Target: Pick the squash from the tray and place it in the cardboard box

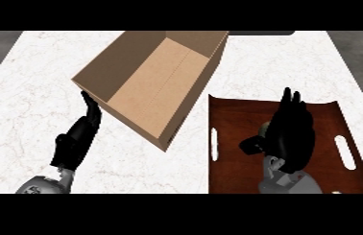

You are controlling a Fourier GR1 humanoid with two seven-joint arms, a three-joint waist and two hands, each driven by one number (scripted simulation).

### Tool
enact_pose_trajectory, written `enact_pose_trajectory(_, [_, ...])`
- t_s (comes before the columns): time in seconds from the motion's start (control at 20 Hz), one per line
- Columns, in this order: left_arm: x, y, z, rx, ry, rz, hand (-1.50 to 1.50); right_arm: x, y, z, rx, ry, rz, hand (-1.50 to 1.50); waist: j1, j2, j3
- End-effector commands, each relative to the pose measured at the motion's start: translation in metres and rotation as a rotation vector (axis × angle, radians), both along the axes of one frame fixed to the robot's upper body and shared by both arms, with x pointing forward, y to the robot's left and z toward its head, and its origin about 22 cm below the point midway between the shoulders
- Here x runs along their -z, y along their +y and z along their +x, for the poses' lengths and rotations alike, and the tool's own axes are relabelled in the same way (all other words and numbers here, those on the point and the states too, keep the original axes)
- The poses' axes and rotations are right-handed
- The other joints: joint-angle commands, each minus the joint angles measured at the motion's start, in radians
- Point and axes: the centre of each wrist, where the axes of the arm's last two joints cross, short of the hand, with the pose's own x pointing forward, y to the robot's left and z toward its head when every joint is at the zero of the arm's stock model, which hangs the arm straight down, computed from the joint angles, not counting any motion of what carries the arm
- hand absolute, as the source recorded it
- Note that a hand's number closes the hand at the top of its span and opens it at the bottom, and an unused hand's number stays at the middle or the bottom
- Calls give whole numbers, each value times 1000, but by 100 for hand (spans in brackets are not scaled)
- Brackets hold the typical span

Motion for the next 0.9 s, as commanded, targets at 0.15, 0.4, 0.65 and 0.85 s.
enact_pose_trajectory(0.15, [-8, -27, 18, 108, -84, -22, 0, 0, 11, 0, 162, 100, -11, -150, -5, 2, 3])
enact_pose_trajectory(0.4, [-23, -22, 20, 110, -107, -36, 0, -4, 2, 11, 156, 154, 11, -150, 2, 2, 3])
enact_pose_trajectory(0.65, [-12, -26, 23, 109, -95, -36, 0, 21, -8, 8, 164, 200, 27, -150, -6, 3, 3])
enact_pose_trajectory(0.85, [-18, -22, 8, 113, -97, -39, 0, 27, -11, 13, 185, 202, 30, -150, 10, 1, 4])
